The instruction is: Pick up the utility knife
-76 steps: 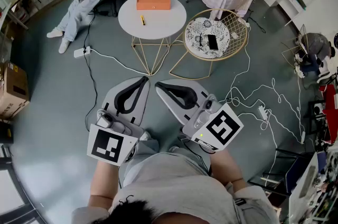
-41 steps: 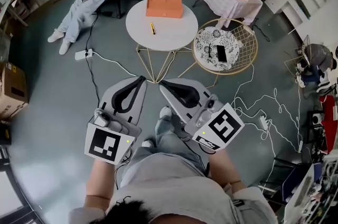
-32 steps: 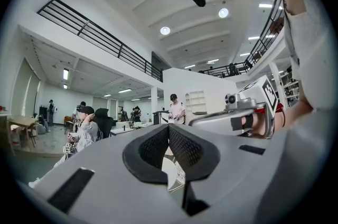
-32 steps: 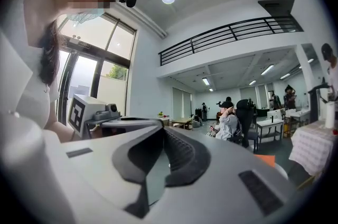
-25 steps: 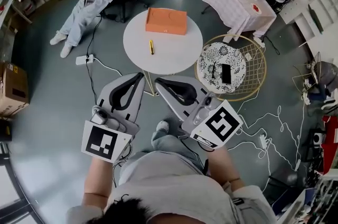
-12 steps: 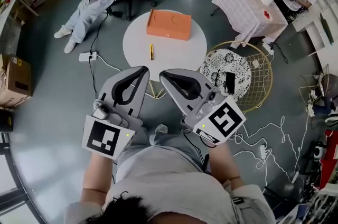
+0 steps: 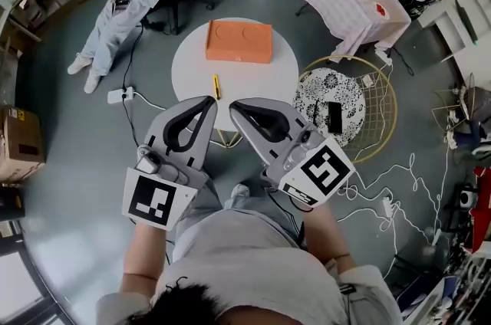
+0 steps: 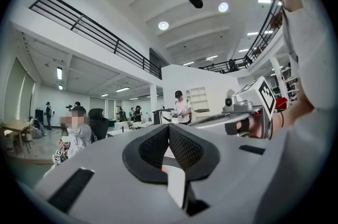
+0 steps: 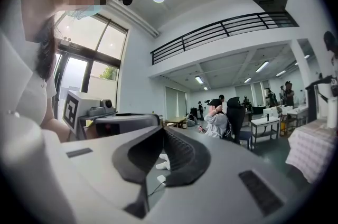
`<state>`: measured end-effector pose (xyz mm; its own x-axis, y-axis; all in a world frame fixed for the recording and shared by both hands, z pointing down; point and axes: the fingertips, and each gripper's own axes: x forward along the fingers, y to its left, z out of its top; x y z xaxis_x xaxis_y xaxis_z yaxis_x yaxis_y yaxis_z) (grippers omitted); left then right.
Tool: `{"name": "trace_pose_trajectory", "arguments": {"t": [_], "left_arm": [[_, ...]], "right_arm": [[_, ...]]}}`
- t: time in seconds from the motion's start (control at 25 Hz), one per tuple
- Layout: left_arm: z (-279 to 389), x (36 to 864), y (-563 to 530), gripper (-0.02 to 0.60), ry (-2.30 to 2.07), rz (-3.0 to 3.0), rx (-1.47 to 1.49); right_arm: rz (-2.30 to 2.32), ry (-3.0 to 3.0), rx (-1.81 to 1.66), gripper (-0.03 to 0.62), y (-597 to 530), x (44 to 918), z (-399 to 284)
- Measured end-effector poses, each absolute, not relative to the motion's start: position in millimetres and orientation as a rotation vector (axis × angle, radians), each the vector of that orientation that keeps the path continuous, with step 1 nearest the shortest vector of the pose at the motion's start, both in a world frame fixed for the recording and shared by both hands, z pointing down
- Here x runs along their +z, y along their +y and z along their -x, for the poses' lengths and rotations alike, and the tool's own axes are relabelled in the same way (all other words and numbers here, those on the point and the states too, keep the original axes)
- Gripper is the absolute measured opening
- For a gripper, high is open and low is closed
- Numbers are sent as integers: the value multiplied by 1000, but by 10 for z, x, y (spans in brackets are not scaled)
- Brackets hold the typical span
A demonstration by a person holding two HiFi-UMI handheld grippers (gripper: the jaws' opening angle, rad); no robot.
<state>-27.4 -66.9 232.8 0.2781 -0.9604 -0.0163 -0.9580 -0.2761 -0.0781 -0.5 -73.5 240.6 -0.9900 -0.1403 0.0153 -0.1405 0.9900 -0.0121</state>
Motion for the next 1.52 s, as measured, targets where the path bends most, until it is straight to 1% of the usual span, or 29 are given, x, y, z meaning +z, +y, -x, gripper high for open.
{"name": "trace_pose_trajectory", "arguments": {"t": [0.48,0.76,1.12,1.4,1.52], "left_arm": [[1115,2386,-1400,11,1661,2628,-36],[1426,2512,-1739,11,1536,2736,-39],[1524,2746,-2130,11,1322,2886,-50],[1487,3029,-2316,11,1194,2981,-89],[1484,3152,-2361,11,1154,3020,-94]], "right_arm": [[-505,-3039,103,11,-1456,2575,805],[-684,-2936,188,11,-1852,2957,1094],[-926,-2747,338,11,-2251,3673,1155],[-999,-2592,435,15,-2380,4305,1146],[-1015,-2528,475,29,-2391,4580,1147]]}}
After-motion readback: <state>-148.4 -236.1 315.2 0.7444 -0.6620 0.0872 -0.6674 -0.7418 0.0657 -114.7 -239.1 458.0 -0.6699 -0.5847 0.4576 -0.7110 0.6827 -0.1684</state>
